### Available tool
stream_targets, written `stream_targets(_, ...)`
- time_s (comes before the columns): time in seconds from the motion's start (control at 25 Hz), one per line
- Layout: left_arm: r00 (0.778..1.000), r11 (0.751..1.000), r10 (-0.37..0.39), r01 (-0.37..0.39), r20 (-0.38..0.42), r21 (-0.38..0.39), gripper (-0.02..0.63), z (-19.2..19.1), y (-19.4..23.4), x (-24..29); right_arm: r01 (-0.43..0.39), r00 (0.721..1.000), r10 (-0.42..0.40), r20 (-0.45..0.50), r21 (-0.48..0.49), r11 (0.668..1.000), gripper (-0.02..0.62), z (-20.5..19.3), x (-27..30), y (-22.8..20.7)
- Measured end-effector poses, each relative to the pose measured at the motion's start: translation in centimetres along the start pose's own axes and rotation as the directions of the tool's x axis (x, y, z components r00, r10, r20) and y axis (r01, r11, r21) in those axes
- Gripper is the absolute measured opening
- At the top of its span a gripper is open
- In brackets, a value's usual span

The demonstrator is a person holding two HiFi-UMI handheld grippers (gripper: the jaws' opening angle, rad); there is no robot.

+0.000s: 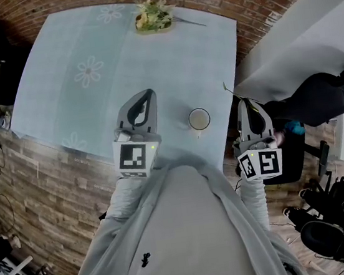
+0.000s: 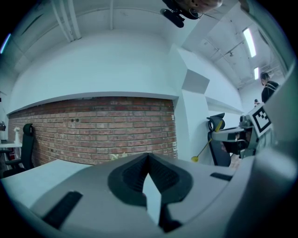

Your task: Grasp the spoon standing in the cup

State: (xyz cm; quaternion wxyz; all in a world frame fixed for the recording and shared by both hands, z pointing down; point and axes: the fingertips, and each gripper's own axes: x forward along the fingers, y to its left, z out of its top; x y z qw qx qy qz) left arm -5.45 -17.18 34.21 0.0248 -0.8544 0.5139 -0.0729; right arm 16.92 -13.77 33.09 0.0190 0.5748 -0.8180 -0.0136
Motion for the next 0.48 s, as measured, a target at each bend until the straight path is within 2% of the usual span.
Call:
stream_targets(0.16,1.0,0.999,-0.028,0.028,-0.001,0.029,0.018,0.13,-0.35,0.42,-0.002,1.0,0.002,-0.001,0.002,1.0,0.019,-0.01,0.07,0.08)
stream_targets(0.48,0.999,0.999,-0.038,0.038,-0.004,0.032,0.018,0.19,-0.27,0.82,-0.006,1.0,0.006,0.0,0.0,1.0,0.018,0.04,0.13,-0.05)
